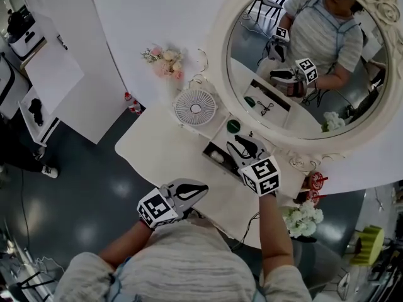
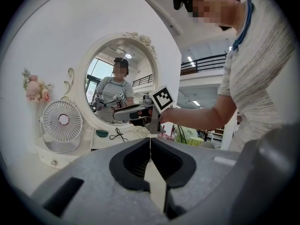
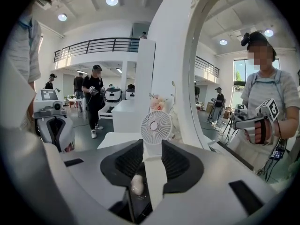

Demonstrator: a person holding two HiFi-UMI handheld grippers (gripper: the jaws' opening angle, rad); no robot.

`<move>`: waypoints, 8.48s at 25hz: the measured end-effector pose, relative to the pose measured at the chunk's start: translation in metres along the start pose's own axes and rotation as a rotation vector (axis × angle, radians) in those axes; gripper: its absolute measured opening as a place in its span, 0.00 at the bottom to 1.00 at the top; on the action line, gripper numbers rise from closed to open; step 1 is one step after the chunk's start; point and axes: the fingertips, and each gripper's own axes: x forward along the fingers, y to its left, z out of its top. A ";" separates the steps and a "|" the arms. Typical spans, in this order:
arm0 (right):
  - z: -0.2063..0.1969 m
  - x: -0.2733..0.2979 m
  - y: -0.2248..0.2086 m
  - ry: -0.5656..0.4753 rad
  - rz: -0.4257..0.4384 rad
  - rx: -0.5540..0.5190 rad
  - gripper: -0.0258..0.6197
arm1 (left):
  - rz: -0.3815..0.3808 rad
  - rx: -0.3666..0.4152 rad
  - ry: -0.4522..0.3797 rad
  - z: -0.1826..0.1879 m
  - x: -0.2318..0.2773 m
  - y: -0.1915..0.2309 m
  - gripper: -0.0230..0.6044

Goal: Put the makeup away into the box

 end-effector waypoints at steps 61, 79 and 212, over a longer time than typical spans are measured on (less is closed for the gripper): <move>-0.078 0.094 -0.076 0.565 0.018 -0.374 0.06 | 0.019 -0.015 0.020 -0.009 -0.004 0.017 0.06; -0.023 0.046 -0.055 0.324 -0.011 -0.262 0.05 | -0.003 0.011 0.011 -0.003 0.005 0.001 0.06; -0.109 0.013 -0.098 0.390 -0.221 0.263 0.14 | -0.064 0.024 0.032 -0.011 0.021 -0.026 0.06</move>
